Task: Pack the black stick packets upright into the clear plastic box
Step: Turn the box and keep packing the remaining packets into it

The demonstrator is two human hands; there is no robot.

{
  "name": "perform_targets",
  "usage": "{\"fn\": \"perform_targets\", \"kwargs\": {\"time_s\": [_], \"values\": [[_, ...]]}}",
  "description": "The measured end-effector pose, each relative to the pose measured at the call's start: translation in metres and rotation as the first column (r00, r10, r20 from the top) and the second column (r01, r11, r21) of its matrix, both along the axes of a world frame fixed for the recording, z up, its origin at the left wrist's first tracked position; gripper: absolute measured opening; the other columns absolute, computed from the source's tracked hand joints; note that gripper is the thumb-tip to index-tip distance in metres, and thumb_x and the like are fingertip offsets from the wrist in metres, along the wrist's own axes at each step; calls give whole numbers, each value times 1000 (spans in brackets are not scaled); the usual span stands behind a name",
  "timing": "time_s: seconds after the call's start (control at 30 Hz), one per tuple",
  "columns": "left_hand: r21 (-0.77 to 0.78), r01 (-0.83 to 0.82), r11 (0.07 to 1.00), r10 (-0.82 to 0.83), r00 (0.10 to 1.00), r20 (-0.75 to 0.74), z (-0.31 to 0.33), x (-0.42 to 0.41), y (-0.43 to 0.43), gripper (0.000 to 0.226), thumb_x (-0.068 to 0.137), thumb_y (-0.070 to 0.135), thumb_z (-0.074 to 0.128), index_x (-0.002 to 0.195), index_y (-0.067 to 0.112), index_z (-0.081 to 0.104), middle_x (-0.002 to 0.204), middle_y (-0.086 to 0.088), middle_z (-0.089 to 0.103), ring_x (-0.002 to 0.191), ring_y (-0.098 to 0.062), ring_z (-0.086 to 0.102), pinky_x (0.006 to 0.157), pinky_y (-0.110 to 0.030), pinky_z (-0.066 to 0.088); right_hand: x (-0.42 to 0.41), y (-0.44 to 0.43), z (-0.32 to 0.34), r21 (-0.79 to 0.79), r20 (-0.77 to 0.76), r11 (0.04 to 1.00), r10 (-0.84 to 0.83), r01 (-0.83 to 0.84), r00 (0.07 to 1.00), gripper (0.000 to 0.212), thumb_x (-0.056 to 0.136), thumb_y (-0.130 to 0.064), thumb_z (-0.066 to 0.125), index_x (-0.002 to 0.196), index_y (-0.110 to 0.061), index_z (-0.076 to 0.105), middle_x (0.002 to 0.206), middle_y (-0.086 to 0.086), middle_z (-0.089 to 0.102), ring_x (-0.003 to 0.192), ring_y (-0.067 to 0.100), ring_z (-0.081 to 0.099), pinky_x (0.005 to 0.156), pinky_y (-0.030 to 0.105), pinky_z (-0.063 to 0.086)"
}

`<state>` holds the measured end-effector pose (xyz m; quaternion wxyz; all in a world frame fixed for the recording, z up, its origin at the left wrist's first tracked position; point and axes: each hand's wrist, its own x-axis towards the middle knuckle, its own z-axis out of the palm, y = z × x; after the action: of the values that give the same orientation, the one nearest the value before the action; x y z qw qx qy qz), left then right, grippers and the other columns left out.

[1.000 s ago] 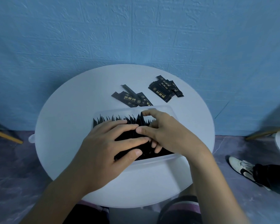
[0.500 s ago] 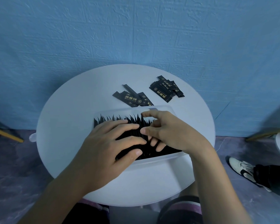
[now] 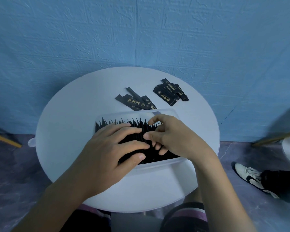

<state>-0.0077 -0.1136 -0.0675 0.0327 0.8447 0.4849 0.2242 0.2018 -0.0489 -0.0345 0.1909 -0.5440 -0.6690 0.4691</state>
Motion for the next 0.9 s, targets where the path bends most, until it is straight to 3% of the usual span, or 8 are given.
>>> {"fn": "perform_targets", "kwargs": {"time_s": [0.1, 0.2, 0.33, 0.47, 0.7, 0.9], "values": [[9, -3, 1000, 3, 1000, 0, 1, 0, -1, 34, 100, 52, 44, 119, 42, 70, 138, 17, 58, 132, -14, 50, 108, -40, 41, -1, -3, 0, 28, 84, 1000, -8, 5, 996, 23, 92, -35, 71, 89, -15, 61, 58, -3, 64, 54, 17, 64, 70, 46, 61], [22, -6, 1000, 6, 1000, 0, 1, 0, -2, 34, 100, 52, 44, 119, 41, 71, 138, 16, 59, 131, -15, 51, 107, -41, 42, 1, -8, 2, 49, 139, 999, 9, -16, 990, 27, 97, -35, 65, 82, -12, 61, 57, -3, 64, 52, 16, 63, 67, 42, 60], [23, -9, 1000, 8, 1000, 11, -1, 1, -1, 34, 101, 51, 45, 119, 41, 71, 138, 15, 60, 132, -16, 52, 107, -45, 43, 4, -12, 6, 87, 221, 995, 22, -42, 975, 26, 101, -30, 56, 83, -11, 60, 60, -2, 65, 54, 14, 65, 62, 29, 59], [18, -7, 1000, 7, 1000, 15, -1, 1, -1, 35, 101, 52, 43, 120, 42, 71, 138, 16, 59, 132, -15, 51, 107, -45, 44, 1, -11, 8, 105, 300, 992, 31, -66, 953, 24, 100, -31, 54, 83, -15, 60, 58, -4, 65, 54, 16, 66, 68, 32, 58], [20, -19, 1000, 19, 1000, 14, 0, 0, -2, 35, 101, 52, 42, 119, 44, 71, 138, 17, 59, 133, -14, 50, 109, -38, 41, -8, -11, 12, 109, 406, 988, 54, -107, 912, 25, 100, -38, 54, 84, -20, 59, 62, -2, 64, 61, 11, 53, 59, 28, 40], [23, -20, 1000, 19, 999, 32, 0, 1, -2, 34, 100, 51, 44, 117, 43, 73, 136, 17, 60, 132, -14, 51, 107, -42, 43, -5, -12, 14, 108, 367, 992, 16, -60, 930, 22, 94, -39, 64, 82, -21, 60, 64, -3, 63, 62, 12, 56, 56, 26, 36]]}}
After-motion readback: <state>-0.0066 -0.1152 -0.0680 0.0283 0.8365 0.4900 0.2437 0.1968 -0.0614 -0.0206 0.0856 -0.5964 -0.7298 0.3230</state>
